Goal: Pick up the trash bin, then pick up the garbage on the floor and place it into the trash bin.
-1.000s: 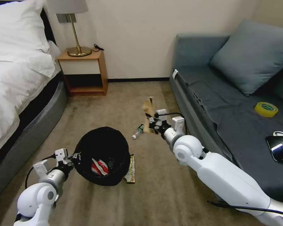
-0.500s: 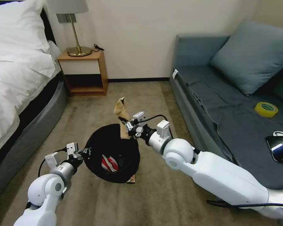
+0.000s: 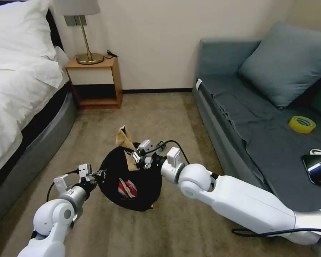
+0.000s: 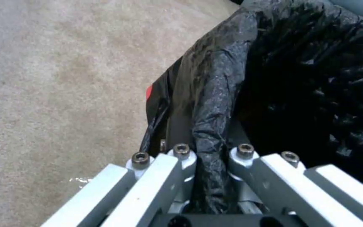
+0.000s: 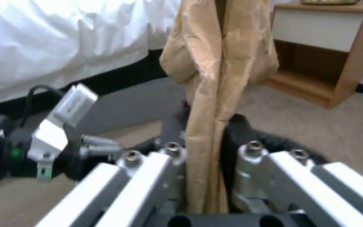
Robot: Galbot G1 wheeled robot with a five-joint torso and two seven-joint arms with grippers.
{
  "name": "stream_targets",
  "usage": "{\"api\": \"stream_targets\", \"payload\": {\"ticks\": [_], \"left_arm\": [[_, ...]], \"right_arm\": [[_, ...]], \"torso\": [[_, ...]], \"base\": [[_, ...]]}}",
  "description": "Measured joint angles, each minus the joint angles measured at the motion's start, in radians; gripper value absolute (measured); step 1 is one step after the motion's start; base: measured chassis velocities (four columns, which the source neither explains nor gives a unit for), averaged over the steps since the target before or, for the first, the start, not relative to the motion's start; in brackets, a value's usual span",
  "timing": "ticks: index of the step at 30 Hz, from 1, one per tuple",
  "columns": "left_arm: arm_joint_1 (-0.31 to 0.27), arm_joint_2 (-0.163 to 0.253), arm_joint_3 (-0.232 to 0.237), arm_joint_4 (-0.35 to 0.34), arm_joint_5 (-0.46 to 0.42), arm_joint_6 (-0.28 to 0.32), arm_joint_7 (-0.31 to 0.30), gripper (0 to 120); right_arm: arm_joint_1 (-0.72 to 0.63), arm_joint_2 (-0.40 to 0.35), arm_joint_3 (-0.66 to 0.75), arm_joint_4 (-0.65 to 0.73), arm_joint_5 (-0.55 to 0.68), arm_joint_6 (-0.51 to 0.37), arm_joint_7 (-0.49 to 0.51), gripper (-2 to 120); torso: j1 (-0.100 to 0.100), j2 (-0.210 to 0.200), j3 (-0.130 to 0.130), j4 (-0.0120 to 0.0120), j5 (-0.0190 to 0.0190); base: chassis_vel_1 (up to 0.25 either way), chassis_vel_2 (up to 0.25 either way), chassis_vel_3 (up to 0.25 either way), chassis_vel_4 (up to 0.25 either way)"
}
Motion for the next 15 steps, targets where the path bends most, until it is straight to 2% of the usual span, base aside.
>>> {"api": "stream_targets", "payload": {"ticks": [1,5,7,10,11,13,14,15], "left_arm": [[0.0,0.0,0.0,0.0,0.0,0.0,0.0,4],[0.01,0.01,-0.006,-0.012,-0.014,0.0,-0.001,4],[0.012,0.014,-0.007,-0.014,-0.018,0.0,-0.001,4],[0.014,0.029,-0.006,-0.016,-0.033,0.001,-0.003,4],[0.014,0.029,-0.006,-0.016,-0.033,0.001,-0.003,4],[0.012,0.043,-0.003,-0.011,-0.044,0.001,-0.003,4],[0.012,0.043,-0.003,-0.011,-0.044,0.001,-0.003,4],[0.012,0.05,-0.002,-0.009,-0.05,0.001,-0.002,4]], "right_arm": [[0.0,0.0,0.0,0.0,0.0,0.0,0.0,14],[-0.003,0.0,-0.018,-0.005,-0.009,0.002,-0.005,32],[-0.003,0.001,-0.021,-0.006,-0.009,0.002,-0.005,36],[-0.003,0.013,-0.029,-0.018,-0.012,0.004,-0.004,49],[-0.003,0.013,-0.029,-0.018,-0.012,0.004,-0.004,49],[-0.008,0.022,-0.028,-0.019,0.011,0.002,0.01,59],[-0.008,0.022,-0.028,-0.019,0.011,0.002,0.01,59],[-0.01,0.026,-0.026,-0.019,0.019,0.0,0.018,64]], "torso": [[0.0,0.0,0.0,0.0,0.0],[0.0,0.0,0.0,0.0,0.0],[0.0,0.0,0.0,0.0,0.0],[0.0,0.0,0.0,0.0,-0.0001],[0.0,0.0,0.0,0.0,-0.0001],[0.0,0.0,0.0,0.0,0.0],[0.0,0.0,0.0,0.0,0.0],[0.0,0.0,0.0,0.0,0.0]], "base": [[0.0,0.0,0.0,0.0],[0.0,0.0,0.0,0.0],[0.0,0.0,0.0,0.0],[0.0,0.0,0.0,0.0],[0.0,0.0,0.0,0.0],[0.0,0.0,0.0,0.0],[0.0,0.0,0.0,0.0],[0.0,0.0,0.0,0.0]]}}
